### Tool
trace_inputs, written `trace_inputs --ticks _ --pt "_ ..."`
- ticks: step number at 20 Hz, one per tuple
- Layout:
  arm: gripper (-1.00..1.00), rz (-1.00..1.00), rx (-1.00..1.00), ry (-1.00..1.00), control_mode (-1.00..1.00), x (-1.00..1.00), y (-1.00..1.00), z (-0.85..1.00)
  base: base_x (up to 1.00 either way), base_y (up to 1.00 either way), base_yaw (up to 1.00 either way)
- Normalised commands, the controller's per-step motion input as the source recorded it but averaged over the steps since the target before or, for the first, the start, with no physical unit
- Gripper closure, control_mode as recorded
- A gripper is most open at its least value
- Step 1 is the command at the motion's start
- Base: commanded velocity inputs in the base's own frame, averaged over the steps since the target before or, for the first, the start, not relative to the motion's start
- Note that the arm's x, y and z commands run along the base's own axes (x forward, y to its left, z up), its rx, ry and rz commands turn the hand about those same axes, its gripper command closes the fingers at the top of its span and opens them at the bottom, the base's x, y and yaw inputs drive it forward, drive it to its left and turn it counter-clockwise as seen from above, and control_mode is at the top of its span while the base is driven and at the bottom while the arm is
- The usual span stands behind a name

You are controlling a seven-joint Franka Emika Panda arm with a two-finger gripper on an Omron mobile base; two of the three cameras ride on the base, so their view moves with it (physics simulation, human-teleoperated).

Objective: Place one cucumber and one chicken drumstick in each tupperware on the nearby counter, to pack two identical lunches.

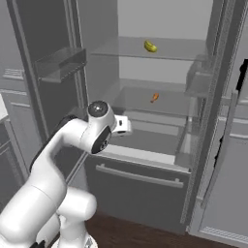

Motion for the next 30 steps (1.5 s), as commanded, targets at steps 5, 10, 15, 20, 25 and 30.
trace_inputs --ticks 5,10,15,20,25,30 --pt "-1.00 0.00 0.00 0.00 1.00 0.00 0.00 0.00 0.47 -0.55 -0.11" --pt "-1.00 0.00 0.00 0.00 1.00 0.00 0.00 0.00 0.55 0.08 -0.03" --pt "-1.00 0.00 0.00 0.00 1.00 0.00 0.00 0.00 0.67 -0.09 -0.05" --pt "-1.00 0.00 0.00 0.00 1.00 0.00 0.00 0.00 0.69 -0.05 -0.07" --pt "-1.00 -0.06 0.00 0.01 -1.00 0.43 0.05 0.15 0.30 0.00 -0.03" --pt "-1.00 -0.29 0.05 0.02 -1.00 0.46 0.46 0.02 0.00 0.00 0.00"
